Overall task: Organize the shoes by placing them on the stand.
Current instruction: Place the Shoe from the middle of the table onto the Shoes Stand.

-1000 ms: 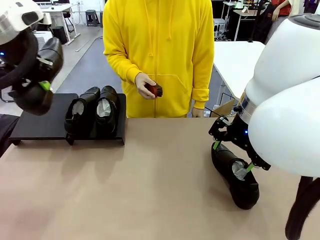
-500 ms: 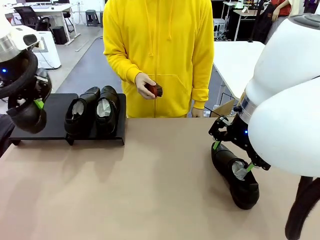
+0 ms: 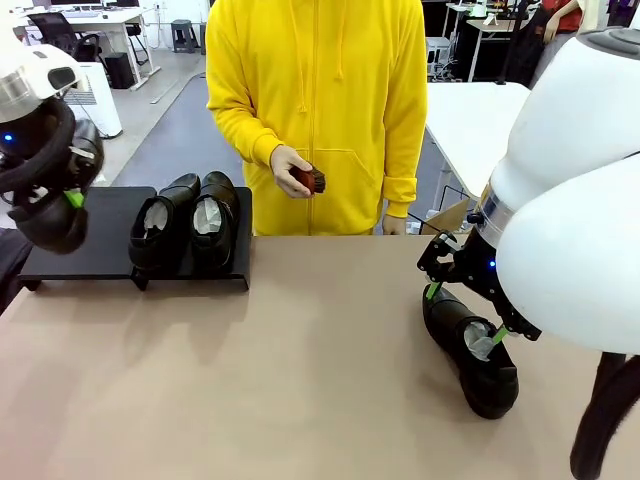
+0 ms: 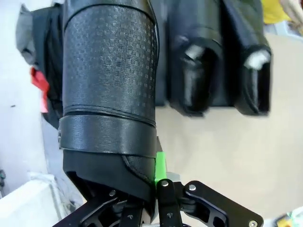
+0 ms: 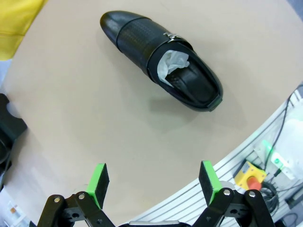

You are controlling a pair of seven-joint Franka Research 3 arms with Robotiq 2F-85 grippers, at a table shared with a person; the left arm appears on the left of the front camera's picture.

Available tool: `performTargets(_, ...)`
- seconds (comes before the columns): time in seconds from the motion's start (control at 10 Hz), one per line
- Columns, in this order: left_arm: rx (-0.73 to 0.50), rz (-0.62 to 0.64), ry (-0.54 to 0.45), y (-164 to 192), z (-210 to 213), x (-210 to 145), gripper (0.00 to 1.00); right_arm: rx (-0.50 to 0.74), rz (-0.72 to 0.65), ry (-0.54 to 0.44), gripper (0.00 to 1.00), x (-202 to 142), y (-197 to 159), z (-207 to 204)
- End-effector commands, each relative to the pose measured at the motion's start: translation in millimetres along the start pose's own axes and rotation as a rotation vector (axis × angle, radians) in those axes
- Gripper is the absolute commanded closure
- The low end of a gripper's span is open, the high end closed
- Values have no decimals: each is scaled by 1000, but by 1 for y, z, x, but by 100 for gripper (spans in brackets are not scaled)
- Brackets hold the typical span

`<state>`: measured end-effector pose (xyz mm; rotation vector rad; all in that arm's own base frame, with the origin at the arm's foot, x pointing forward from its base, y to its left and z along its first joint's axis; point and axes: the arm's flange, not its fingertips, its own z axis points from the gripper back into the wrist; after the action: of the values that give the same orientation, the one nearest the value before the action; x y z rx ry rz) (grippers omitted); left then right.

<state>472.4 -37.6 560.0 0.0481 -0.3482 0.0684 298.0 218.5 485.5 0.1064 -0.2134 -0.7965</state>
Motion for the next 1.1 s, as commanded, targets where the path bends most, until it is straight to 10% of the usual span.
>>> performTargets(0.0, 199, 78, -150, 35, -27, 27, 100, 10, 18, 12, 0, 2, 3, 1)
performTargets(1.0, 262, -78, -96, 55, -139, 71, 100, 10, 18, 12, 0, 2, 3, 1)
